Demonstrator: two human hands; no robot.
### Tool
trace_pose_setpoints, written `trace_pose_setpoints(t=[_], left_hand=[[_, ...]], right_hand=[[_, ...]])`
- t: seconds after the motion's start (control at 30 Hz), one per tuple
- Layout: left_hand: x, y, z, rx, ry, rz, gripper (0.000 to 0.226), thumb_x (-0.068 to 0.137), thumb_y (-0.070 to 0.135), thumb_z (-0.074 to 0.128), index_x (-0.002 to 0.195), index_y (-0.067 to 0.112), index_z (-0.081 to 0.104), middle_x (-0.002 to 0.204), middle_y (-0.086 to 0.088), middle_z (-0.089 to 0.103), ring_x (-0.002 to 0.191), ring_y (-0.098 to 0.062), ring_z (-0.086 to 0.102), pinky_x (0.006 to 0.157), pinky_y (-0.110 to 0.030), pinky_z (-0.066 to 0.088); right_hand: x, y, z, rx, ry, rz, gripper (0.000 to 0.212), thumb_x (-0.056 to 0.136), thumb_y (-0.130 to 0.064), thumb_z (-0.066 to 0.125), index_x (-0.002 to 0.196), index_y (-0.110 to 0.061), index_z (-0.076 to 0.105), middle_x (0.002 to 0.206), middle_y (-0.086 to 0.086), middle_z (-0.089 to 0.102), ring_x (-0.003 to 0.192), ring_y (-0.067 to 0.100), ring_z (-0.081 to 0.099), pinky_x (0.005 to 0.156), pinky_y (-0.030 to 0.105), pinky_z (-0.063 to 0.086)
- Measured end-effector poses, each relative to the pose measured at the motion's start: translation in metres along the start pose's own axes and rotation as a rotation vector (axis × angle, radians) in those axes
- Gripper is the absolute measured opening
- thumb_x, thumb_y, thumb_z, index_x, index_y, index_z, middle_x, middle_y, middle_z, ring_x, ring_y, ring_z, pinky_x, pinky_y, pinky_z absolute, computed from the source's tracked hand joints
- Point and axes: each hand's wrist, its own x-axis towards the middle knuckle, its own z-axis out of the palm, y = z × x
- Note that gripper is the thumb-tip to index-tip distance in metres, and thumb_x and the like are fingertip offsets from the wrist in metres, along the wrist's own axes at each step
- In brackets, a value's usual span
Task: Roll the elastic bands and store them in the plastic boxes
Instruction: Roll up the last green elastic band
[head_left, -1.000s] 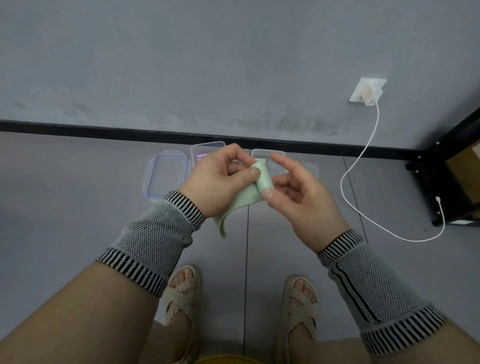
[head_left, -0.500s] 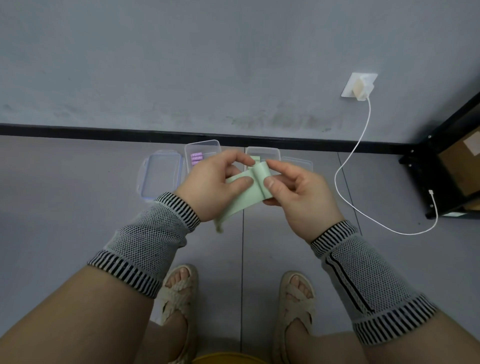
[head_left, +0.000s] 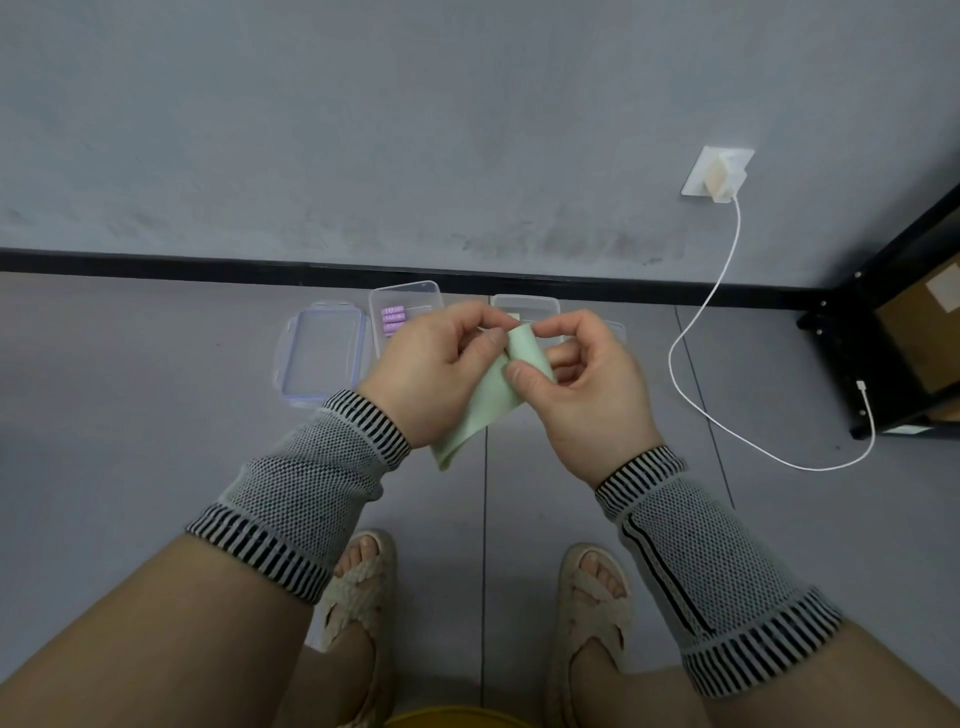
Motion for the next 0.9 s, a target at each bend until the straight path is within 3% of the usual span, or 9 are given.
trace_pose_setpoints(t=[0.17,0.3,0.47,0.57,0.67,0.73,0.9], left_hand=[[0.0,0.0,-0.001,-0.015,-0.001,-0.005,0.009,0.09,0.019,0.058,0.087,0.028,0.059,0.073,0.01,0.065,0.066,0.002,0.059,0.067,-0.021,0.048],[0.001,0.0,-0.006,-0.018,0.025,0.011,0.011,0.09,0.018,0.059,0.085,0.028,0.057,0.067,0.013,0.063,0.061,0.005,0.056,0.063,-0.015,0.044],[0.001,-0.003,-0.004,0.031,0.002,-0.003,0.005,0.089,0.027,0.06,0.094,0.025,0.059,0.069,0.011,0.065,0.065,-0.002,0.06,0.065,-0.024,0.048],[0.0,-0.005,-0.007,0.036,-0.05,-0.046,0.015,0.086,0.035,0.059,0.101,0.032,0.056,0.069,0.004,0.068,0.066,-0.013,0.063,0.063,-0.031,0.05],[0.001,-0.007,-0.012,0.091,-0.129,-0.082,0.018,0.089,0.025,0.06,0.105,0.033,0.055,0.055,0.015,0.062,0.053,0.0,0.054,0.056,-0.022,0.042],[0.002,-0.005,-0.013,0.073,-0.122,-0.076,0.021,0.087,0.021,0.062,0.105,0.032,0.057,0.053,0.018,0.06,0.054,0.004,0.055,0.057,-0.015,0.042],[0.0,0.003,-0.01,-0.034,-0.065,-0.029,0.03,0.085,0.013,0.065,0.094,0.041,0.058,0.059,0.021,0.063,0.06,0.005,0.06,0.058,-0.009,0.044]], right_hand=[[-0.003,-0.002,0.002,-0.005,-0.006,-0.02,0.031,0.072,-0.022,0.079,0.087,-0.034,0.054,0.074,-0.006,0.064,0.065,0.005,0.06,0.063,0.022,0.051],[0.0,-0.002,-0.006,0.115,-0.112,0.023,0.027,0.074,-0.03,0.075,0.098,-0.03,0.062,0.092,-0.002,0.067,0.081,0.013,0.064,0.075,0.03,0.056],[0.001,-0.004,-0.011,0.153,-0.248,0.065,0.027,0.09,-0.008,0.059,0.109,-0.026,0.062,0.089,0.005,0.071,0.074,0.009,0.068,0.072,0.026,0.057],[0.002,-0.003,-0.013,0.137,-0.211,0.068,0.026,0.092,-0.008,0.057,0.111,-0.023,0.064,0.089,0.001,0.072,0.076,0.009,0.069,0.07,0.022,0.056],[0.003,-0.002,-0.018,0.179,-0.169,0.105,0.024,0.092,-0.009,0.056,0.114,-0.015,0.065,0.09,0.0,0.072,0.075,0.008,0.068,0.069,0.021,0.055],[0.003,-0.002,-0.017,0.187,-0.136,0.112,0.024,0.092,-0.008,0.057,0.113,-0.013,0.066,0.09,0.002,0.071,0.076,0.009,0.068,0.068,0.021,0.055],[0.003,-0.002,-0.007,0.11,-0.01,0.046,0.015,0.087,-0.012,0.063,0.097,-0.024,0.065,0.076,-0.005,0.066,0.071,0.006,0.064,0.071,0.025,0.054]])
